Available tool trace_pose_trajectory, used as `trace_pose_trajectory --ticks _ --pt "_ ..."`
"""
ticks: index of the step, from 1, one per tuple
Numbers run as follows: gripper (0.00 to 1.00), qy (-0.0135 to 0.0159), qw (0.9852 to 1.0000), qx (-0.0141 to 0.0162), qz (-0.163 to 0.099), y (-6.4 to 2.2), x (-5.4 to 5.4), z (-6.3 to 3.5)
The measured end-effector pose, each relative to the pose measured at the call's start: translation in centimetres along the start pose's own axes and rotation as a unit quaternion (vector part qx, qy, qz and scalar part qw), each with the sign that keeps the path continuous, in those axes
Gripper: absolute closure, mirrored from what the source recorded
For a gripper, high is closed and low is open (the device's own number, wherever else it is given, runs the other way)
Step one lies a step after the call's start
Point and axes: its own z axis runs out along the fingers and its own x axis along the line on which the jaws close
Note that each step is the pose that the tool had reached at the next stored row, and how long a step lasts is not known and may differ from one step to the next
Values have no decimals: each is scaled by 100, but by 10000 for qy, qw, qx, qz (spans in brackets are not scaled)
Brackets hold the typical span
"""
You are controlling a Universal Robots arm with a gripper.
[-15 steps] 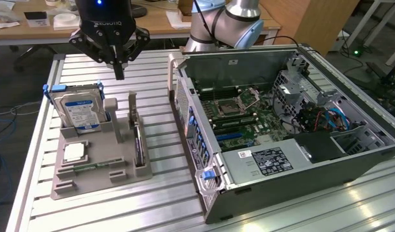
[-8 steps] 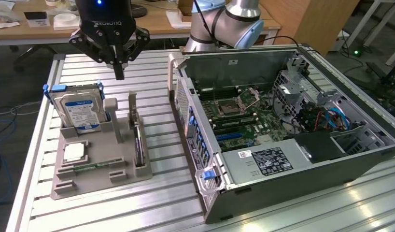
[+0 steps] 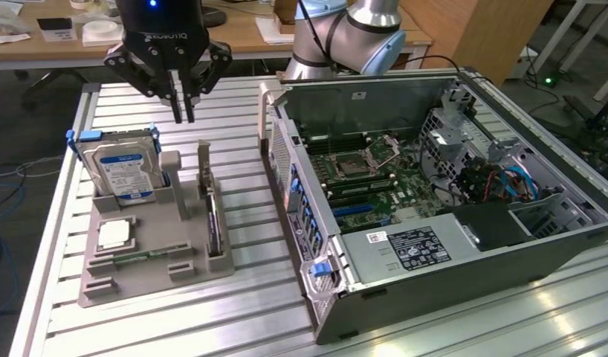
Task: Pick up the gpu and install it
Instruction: 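Pick up the gpu and move the gpu toward the slot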
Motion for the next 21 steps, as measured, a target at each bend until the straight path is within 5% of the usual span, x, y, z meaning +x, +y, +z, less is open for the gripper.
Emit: trace_pose_trajectory --ticks 8,13,17,21 --pt "47 1 10000 -3 -47 -3 2 5" --pt "47 18 9996 -7 -285 -19 0 39" --pt "47 23 9996 -8 -294 -121 -7 64" --pt "47 24 9996 -7 -293 -128 -12 98"
